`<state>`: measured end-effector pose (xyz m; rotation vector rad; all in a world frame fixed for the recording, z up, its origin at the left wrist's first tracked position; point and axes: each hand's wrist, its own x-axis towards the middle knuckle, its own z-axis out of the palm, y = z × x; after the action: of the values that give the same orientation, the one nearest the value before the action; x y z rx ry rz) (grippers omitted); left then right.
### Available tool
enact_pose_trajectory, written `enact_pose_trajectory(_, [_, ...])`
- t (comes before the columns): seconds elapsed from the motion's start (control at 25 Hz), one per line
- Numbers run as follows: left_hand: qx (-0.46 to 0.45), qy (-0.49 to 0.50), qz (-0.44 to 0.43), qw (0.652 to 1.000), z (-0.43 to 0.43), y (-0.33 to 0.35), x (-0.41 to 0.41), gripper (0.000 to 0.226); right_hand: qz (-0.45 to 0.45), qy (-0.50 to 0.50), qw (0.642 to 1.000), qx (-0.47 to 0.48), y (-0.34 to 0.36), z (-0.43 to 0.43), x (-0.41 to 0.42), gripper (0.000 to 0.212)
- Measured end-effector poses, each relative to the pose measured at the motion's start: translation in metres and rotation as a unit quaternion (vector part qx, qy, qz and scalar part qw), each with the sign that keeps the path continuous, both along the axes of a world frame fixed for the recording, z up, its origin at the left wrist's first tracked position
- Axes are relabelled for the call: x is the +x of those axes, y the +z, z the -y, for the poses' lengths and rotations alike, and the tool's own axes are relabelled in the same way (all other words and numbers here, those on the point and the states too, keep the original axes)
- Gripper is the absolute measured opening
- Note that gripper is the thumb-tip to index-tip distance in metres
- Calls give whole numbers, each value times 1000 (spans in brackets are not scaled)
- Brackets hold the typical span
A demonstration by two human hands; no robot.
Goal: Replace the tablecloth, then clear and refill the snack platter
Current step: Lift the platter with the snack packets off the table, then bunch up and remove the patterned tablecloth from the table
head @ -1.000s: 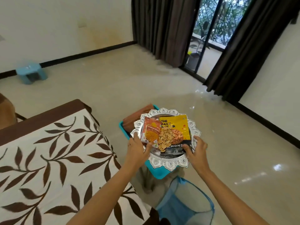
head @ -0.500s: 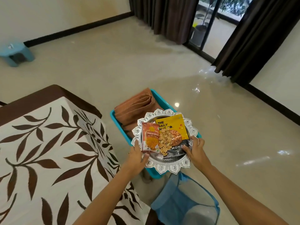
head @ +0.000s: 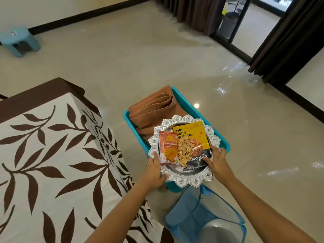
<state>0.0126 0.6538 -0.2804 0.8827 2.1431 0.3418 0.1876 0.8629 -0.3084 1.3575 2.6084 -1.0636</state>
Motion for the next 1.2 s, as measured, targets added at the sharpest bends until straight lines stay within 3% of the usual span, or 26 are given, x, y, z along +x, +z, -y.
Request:
enact_pose_trajectory(0.12, [-11, 4, -13, 1000, 1, 7, -3, 96, 10, 1, 1000, 19, 3, -1, 1, 70])
enact_pose_trajectory(0.24, [14, 21, -28, 999, 2, 26, -10, 90, 26, -41, 998, 34, 16, 7, -2, 65])
enact_pose_trajectory(0.52, [121, 66, -119, 983, 64, 108, -22, 65, -104, 12, 994, 35, 87, 120, -31, 59])
enact_pose_trajectory(0.68, [122, 123, -147, 974, 160, 140, -34, 63, -141, 98, 985, 2, 121, 229, -51, 92])
enact_pose_trajectory(0.8, [102, 161, -163, 968, 245, 147, -36, 64, -131, 136, 982, -24, 138, 313, -62, 71])
enact_pose_trajectory(0.96, [50, 184, -184, 964, 367, 142, -22, 69, -73, 187, 978, -54, 142, 412, -63, 75])
enact_pose_trajectory(1.08, [-7, 222, -193, 956, 447, 133, -16, 76, -33, 167, 980, -102, 140, 465, -67, 88])
enact_pose_trajectory(1.2, [-51, 327, -208, 920, 507, 125, -10, 85, 13, 87, 995, -44, 139, 504, -73, 106])
